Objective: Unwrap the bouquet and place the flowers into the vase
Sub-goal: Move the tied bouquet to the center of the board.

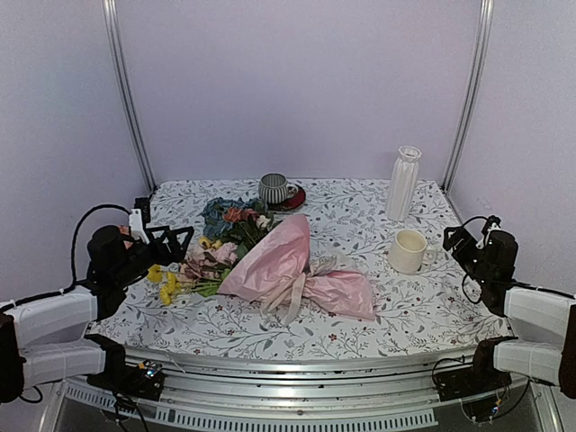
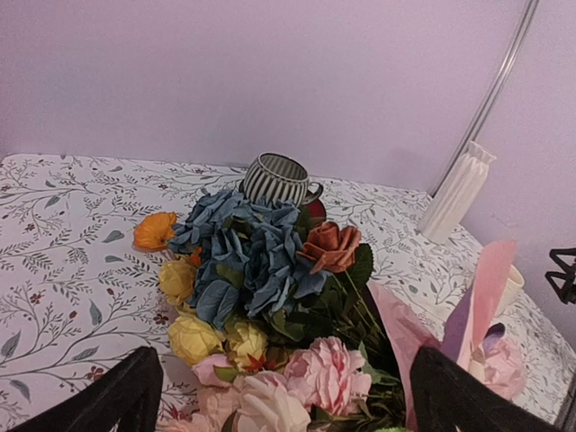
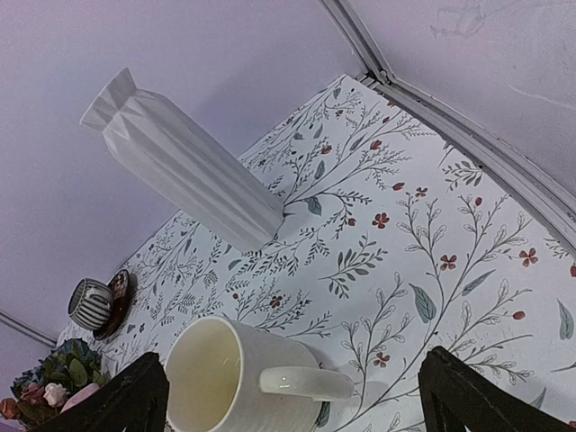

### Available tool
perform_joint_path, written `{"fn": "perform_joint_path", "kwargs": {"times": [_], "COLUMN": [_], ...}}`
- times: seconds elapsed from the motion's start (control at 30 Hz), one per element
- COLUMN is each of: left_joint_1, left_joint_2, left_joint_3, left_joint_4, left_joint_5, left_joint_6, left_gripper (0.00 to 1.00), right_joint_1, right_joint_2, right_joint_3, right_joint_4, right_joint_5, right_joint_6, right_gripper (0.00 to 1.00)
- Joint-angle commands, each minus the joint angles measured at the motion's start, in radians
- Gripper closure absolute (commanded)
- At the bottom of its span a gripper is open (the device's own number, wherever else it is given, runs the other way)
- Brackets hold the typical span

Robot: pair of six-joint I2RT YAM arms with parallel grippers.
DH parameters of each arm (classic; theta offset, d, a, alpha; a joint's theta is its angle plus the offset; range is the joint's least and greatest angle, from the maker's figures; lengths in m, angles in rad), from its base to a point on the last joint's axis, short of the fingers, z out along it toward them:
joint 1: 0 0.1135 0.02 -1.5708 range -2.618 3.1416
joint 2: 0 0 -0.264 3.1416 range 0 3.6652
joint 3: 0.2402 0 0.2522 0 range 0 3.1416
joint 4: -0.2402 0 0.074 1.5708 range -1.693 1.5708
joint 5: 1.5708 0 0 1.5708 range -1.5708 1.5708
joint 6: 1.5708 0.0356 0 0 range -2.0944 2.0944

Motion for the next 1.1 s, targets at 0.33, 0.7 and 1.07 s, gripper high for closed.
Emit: {"fn": "perform_joint_path", "kwargs": {"times": [0.33,0.7,1.07], "left_joint_1": [-0.011,-0.018,-0.09], "left_joint_2": [-0.012,0.058,-0.068], "left_joint_3": [0.017,0.013,-0.038], "left_joint_4": [-0.021,0.117,-0.041], "left_joint_5": [-0.101,0.172,0.211], "left_joint_6": [-0.065,-0.044,-0.169], "left_gripper": [0.02,0.02,0.06], "right_joint_1": [0.0,0.053,0.368], "right_joint_2": [0.013,0.168,0.332], "right_joint_3": [0.029,0.087,0.259], "right_joint_4": [0.033,0.182,0.099], "right_joint_5": [-0.085,-0.411,-0.373], "right_joint_6": [-0.034,-0.097,-0.318], "right_gripper": [0.01,0.04,0.04]}}
